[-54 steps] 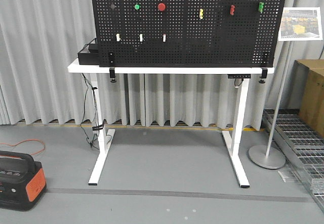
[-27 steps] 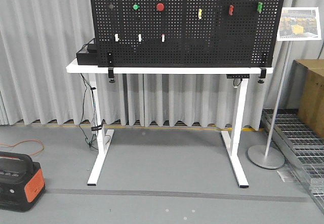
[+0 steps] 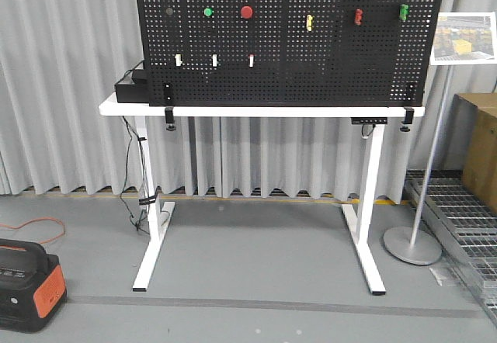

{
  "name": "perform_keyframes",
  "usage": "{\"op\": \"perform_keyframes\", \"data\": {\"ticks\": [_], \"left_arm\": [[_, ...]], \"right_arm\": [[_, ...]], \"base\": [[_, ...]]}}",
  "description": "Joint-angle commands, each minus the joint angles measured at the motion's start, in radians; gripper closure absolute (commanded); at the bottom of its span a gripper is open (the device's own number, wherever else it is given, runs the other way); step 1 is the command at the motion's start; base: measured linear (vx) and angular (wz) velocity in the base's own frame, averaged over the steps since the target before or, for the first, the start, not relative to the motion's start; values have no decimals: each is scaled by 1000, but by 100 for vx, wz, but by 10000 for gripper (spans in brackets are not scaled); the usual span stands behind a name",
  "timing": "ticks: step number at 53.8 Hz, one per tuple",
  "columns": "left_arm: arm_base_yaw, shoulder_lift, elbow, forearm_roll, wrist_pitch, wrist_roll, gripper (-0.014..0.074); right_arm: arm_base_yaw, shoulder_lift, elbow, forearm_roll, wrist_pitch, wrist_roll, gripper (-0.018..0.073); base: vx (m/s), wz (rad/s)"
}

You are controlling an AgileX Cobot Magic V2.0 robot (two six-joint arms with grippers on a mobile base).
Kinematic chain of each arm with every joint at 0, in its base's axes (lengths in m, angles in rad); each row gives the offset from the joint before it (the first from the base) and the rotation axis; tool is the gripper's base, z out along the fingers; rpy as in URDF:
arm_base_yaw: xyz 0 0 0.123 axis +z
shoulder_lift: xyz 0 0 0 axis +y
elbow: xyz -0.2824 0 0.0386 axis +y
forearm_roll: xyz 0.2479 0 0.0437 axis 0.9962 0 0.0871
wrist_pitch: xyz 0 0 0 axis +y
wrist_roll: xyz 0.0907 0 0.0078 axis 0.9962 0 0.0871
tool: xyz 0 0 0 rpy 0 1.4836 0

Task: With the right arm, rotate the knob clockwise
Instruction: 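Drive the base forward toward the black pegboard table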

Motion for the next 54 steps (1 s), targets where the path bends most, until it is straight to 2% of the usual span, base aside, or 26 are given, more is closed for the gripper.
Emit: {"op": "perform_keyframes", "data": {"ticks": [1,54], "left_arm": [[-8,-17,33,-5,-75,-4,603],[-8,-17,33,-5,-75,-4,603]], "right_arm": [[-6,-11,7,-9,-85,-2,530],[-6,-11,7,-9,-85,-2,530]], "base": [[13,6],[18,-4]]}}
